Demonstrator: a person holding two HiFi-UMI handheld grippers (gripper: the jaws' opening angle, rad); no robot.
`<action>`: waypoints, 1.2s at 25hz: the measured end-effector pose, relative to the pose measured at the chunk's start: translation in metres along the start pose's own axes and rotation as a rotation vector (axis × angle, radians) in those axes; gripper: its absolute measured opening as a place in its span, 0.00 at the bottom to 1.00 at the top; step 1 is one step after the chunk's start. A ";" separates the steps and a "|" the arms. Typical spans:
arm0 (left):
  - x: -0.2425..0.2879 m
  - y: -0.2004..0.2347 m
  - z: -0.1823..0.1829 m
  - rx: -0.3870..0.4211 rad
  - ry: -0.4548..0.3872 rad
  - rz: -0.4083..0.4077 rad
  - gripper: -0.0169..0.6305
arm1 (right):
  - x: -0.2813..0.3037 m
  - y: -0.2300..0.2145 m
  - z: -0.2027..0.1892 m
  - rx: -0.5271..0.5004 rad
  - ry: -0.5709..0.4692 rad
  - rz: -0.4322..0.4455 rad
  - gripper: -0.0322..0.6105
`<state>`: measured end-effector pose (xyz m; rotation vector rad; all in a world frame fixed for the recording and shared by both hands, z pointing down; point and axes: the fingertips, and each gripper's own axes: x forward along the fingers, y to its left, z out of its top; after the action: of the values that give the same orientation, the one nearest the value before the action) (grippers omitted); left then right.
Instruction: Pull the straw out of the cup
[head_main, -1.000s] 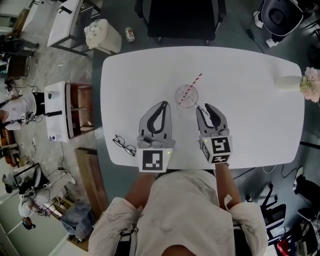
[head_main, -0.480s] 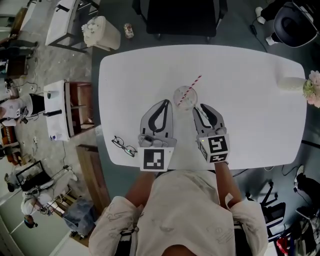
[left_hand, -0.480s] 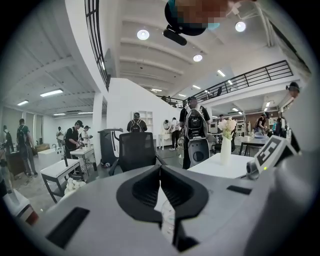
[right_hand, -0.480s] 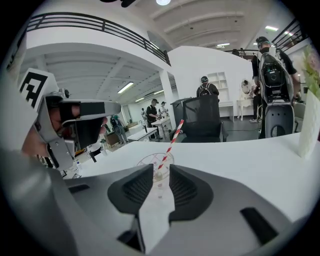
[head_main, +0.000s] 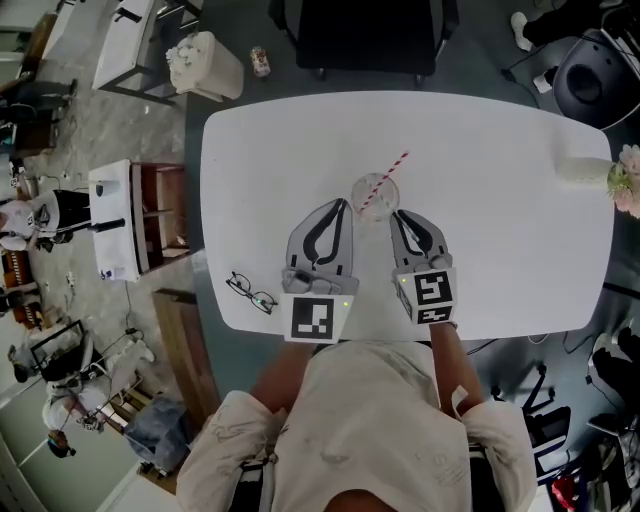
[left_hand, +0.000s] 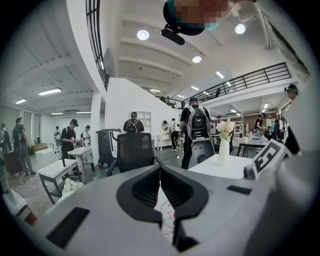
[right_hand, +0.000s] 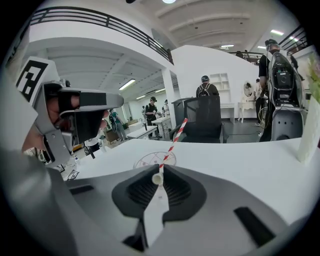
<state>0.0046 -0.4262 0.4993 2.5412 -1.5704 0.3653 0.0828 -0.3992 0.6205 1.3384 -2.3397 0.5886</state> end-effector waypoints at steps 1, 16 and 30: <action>-0.001 0.001 0.000 -0.002 -0.002 0.001 0.04 | -0.001 0.001 0.001 0.000 -0.001 -0.004 0.09; -0.045 0.007 0.012 -0.015 -0.074 0.002 0.04 | -0.029 0.016 0.009 -0.045 -0.015 -0.106 0.09; -0.127 0.003 0.030 -0.012 -0.177 0.000 0.04 | -0.092 0.057 0.030 -0.111 -0.102 -0.195 0.09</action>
<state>-0.0488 -0.3251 0.4352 2.6278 -1.6244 0.1327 0.0734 -0.3234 0.5386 1.5540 -2.2477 0.3335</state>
